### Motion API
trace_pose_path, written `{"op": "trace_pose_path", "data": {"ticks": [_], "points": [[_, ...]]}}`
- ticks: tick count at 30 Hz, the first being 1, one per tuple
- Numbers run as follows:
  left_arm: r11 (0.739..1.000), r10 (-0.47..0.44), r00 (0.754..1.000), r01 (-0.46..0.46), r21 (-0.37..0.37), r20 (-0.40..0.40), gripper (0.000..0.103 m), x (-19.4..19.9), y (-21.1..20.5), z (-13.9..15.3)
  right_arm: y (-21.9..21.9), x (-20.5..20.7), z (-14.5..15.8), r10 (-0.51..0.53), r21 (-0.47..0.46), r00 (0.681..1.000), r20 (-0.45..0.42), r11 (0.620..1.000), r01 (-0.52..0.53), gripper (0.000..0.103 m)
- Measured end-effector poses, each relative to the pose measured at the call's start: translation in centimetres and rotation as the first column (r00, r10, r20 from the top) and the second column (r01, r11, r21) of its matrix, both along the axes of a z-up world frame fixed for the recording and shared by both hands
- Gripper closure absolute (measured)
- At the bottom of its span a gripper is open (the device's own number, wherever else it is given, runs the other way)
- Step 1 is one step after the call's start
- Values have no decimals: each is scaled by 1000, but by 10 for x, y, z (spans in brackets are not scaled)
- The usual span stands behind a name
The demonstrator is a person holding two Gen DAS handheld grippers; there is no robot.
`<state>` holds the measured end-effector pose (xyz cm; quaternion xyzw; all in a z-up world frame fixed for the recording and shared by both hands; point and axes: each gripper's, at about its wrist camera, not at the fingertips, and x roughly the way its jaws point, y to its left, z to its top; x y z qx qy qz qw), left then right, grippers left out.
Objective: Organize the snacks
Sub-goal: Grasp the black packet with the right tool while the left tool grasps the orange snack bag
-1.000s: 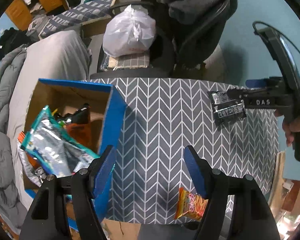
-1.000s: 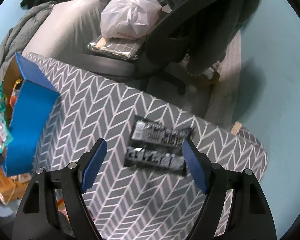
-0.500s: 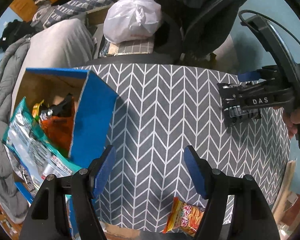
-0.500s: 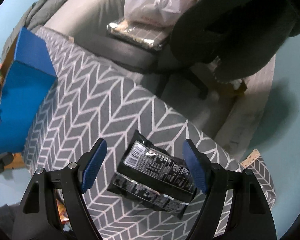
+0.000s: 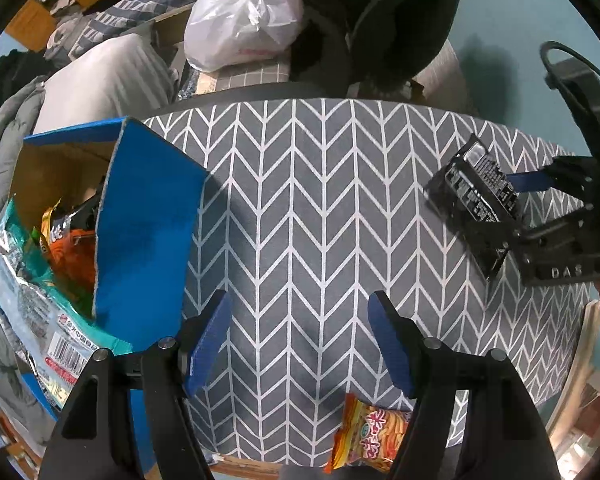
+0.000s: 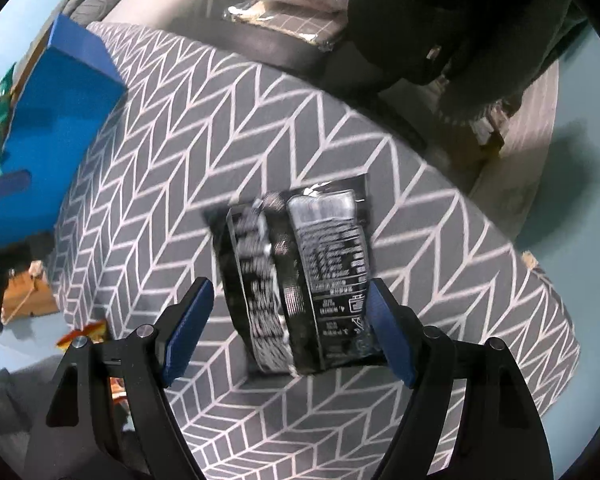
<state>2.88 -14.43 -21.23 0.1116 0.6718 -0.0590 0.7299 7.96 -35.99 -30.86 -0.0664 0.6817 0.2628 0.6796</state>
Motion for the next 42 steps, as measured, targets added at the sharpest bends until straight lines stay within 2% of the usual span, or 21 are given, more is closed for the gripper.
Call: {"op": "trace_pose_path", "data": {"ticks": [4, 11, 15, 18, 21, 24, 27, 29, 37, 42], "points": [[1000, 25, 999, -25, -14, -29, 31, -6, 6, -5, 6, -7, -1, -44, -7, 999, 15, 999, 45, 26], [991, 117, 988, -123, -51, -100, 31, -30, 20, -11, 33, -10, -8, -46, -158, 995, 84, 986, 59, 26], [975, 207, 967, -217, -54, -147, 31, -47, 31, -17, 44, -16, -16, -49, -240, 994, 95, 968, 70, 29], [945, 304, 936, -320, -68, -180, 30, -63, 42, -19, 40, -22, -13, -106, -216, 988, 109, 968, 128, 37], [907, 392, 897, -413, -77, -203, 28, -81, 51, -19, 38, -35, -11, -111, -179, 988, 103, 975, 129, 37], [850, 493, 845, -519, -92, -209, 24, -100, 60, -18, 37, -54, -5, -102, -144, 990, 97, 983, 115, 37], [788, 564, 796, -598, -145, -218, 23, -119, 67, -20, 36, -74, 1, -107, -108, 991, 76, 988, 115, 37], [765, 590, 774, -627, -148, -232, 23, -128, 66, -25, 34, -88, 3, -118, -90, 991, 59, 988, 123, 37], [728, 627, 734, -671, -139, -261, 23, -164, 53, -44, 38, -137, 16, -80, -78, 995, 54, 993, 84, 37], [724, 628, 729, -676, -138, -274, 23, -175, 50, -65, 44, -164, 20, -65, -85, 996, 57, 994, 70, 37]]}}
